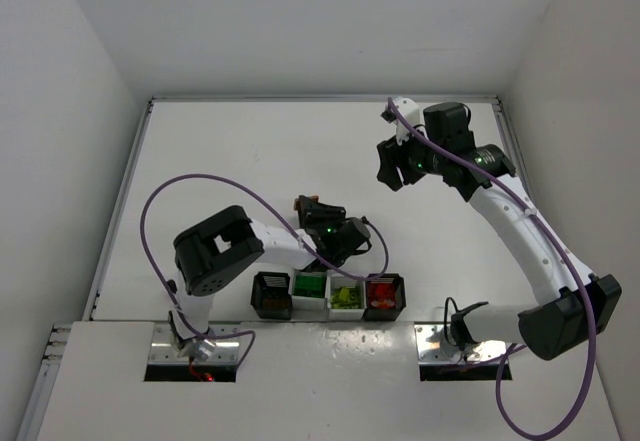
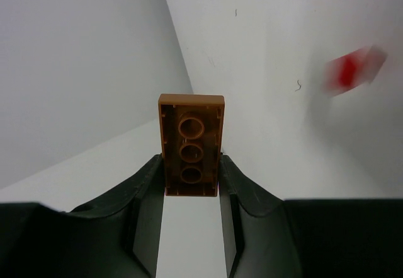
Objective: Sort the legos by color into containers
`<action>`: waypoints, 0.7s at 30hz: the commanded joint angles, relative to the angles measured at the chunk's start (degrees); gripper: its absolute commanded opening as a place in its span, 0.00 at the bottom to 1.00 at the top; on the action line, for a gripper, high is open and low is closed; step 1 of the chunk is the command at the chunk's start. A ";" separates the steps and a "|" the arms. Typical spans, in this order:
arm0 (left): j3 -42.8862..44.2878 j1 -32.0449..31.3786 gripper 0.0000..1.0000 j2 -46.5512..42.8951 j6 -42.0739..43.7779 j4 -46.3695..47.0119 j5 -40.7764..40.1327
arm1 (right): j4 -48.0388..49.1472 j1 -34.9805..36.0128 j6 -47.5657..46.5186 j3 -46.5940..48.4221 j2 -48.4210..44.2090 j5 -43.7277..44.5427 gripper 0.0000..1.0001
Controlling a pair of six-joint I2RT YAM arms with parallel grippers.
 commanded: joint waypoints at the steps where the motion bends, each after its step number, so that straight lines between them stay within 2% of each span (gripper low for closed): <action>1: 1.48 0.42 0.27 0.41 2.86 2.87 -2.61 | 1.30 -0.36 0.79 0.32 -0.69 -0.93 0.57; 2: 1.48 0.94 0.27 -0.21 1.99 2.27 -0.67 | 1.30 -0.36 0.79 0.32 -0.69 -0.93 0.57; 3: 3.22 0.94 0.27 0.74 1.02 1.14 -2.65 | 1.30 -0.36 0.79 0.32 -0.69 -0.93 0.57; 4: 4.72 0.94 0.27 1.97 -0.64 -3.40 -5.20 | 1.30 -0.36 0.79 0.32 -0.69 -0.93 0.57; 6: 9.10 -0.80 0.27 -0.65 -8.00 -10.09 -1.46 | 1.30 -0.36 0.79 -0.21 -1.22 -0.93 0.57; 7: 10.00 -1.60 0.27 -1.70 -9.26 -13.95 -2.40 | 1.30 -0.36 0.79 -0.21 -1.22 -0.93 0.57; 10: 10.53 -2.92 0.27 -2.59 -9.89 -13.99 -1.88 | 1.30 -0.36 0.79 -0.21 -1.22 -0.93 0.57; 12: 11.05 -0.82 0.27 -2.59 -10.50 -13.46 -0.58 | 1.30 -0.36 0.79 -0.21 -0.61 -1.46 0.57; 16: 18.77 5.31 0.27 -1.80 -21.89 -23.73 6.19 | 1.30 -0.36 0.79 0.93 -0.61 -0.94 0.57; 18: 22.46 10.05 0.27 -3.72 -28.04 -28.74 11.80 | 1.82 -0.88 1.49 0.41 -1.13 0.55 0.57; 19: 24.23 12.09 0.27 -4.52 -30.52 -33.63 17.57 | 1.82 -0.89 1.50 -0.29 -1.92 1.17 0.57; 21: 27.74 18.04 0.26 -7.32 -35.52 -37.62 25.67 | 2.61 -1.59 3.24 -0.30 -2.45 1.87 0.56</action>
